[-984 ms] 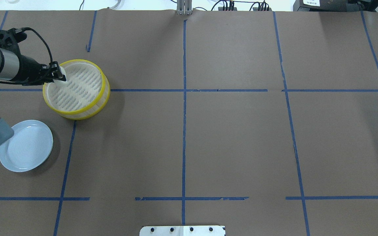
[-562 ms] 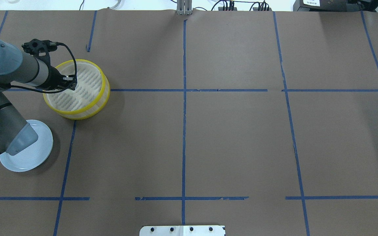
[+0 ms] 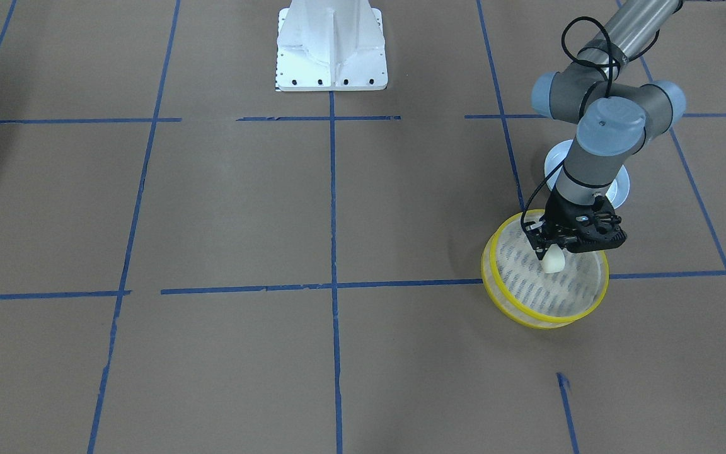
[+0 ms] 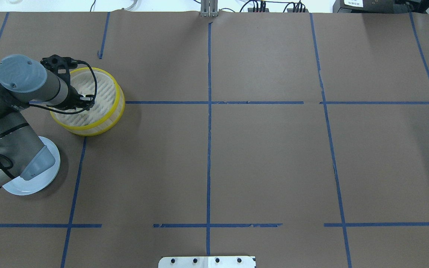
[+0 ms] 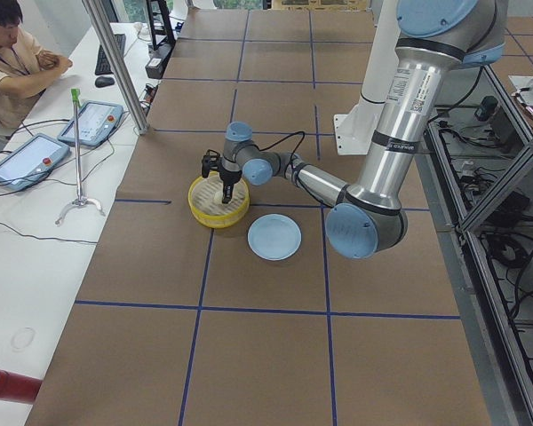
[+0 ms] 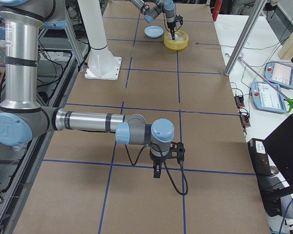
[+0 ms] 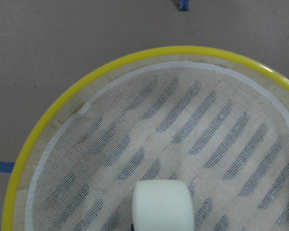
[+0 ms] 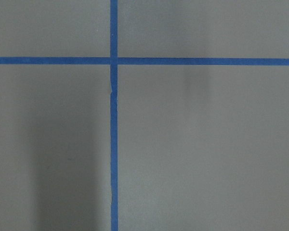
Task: Place bun in steamer
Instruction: 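Carry the bun with the left gripper over the yellow steamer basket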
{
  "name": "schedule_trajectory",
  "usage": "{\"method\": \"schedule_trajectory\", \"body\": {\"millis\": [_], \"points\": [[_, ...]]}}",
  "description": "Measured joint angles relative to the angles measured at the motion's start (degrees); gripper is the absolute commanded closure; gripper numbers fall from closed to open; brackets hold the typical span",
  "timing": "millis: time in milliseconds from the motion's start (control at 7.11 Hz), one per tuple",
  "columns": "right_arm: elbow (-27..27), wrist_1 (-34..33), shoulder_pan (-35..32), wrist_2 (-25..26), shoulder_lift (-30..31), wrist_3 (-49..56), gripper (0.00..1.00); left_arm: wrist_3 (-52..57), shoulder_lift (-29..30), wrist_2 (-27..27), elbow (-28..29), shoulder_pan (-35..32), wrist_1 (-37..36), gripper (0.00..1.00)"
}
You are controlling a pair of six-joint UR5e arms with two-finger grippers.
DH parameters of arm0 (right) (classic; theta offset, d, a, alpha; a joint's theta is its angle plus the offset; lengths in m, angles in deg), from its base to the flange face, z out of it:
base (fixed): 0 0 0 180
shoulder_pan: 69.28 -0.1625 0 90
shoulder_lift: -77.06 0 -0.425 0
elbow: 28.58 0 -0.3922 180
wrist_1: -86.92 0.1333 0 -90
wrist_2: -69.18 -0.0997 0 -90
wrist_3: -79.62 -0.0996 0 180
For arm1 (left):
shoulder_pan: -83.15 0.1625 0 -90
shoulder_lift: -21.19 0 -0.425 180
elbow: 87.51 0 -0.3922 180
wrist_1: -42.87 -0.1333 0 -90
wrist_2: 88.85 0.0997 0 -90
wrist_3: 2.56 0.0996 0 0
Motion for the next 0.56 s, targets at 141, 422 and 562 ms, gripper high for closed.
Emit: {"method": "schedule_trajectory", "body": {"millis": [141, 422, 562], "points": [[0.0, 0.0, 0.0, 0.0, 0.0, 0.0, 0.0, 0.0, 0.4, 0.0, 0.2, 0.6, 0.0, 0.62], [0.0, 0.0, 0.0, 0.0, 0.0, 0.0, 0.0, 0.0, 0.8, 0.0, 0.2, 0.9, 0.1, 0.35], [0.0, 0.0, 0.0, 0.0, 0.0, 0.0, 0.0, 0.0, 1.0, 0.0, 0.1, 0.9, 0.1, 0.08]]}}
